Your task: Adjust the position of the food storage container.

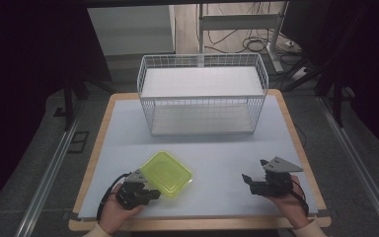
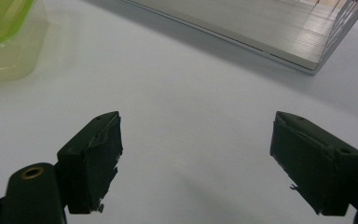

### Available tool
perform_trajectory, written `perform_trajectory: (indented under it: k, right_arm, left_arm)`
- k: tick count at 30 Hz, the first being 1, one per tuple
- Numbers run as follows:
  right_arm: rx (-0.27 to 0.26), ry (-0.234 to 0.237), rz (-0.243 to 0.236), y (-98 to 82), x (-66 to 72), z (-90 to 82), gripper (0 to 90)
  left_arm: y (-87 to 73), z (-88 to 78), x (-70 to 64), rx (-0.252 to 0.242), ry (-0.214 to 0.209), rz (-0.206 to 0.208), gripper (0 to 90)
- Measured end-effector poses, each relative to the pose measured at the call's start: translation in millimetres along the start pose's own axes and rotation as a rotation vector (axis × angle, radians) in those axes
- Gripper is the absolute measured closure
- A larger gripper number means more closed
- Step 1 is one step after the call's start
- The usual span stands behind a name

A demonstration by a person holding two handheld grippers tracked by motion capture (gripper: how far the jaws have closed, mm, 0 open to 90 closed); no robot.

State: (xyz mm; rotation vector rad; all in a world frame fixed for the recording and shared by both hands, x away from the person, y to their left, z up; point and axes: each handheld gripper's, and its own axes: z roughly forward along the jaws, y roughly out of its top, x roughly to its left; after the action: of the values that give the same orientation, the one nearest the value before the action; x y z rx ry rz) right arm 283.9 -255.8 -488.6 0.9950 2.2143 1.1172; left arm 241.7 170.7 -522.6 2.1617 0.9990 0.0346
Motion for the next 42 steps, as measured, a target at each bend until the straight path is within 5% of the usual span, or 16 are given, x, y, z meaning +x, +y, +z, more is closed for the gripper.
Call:
perform_trajectory:
  k: [9,19,42]
  right_arm:
    - [-0.001,0.001,0.000,-0.4,-0.6,-0.2,16.8]
    - [0.008,-0.002,0.004,-1.6,-2.2,-0.1,16.9]
    - [0.017,-0.005,-0.004,-2.7,-3.2,1.2,16.9]
  left_arm:
    - [25.4,21.7,-15.5,0.024,0.001,0.066,89.6]
    - [45.3,43.7,-32.1,0.048,0.051,0.136,89.3]
    - [53.8,53.7,-34.6,0.023,0.042,0.126,89.4]
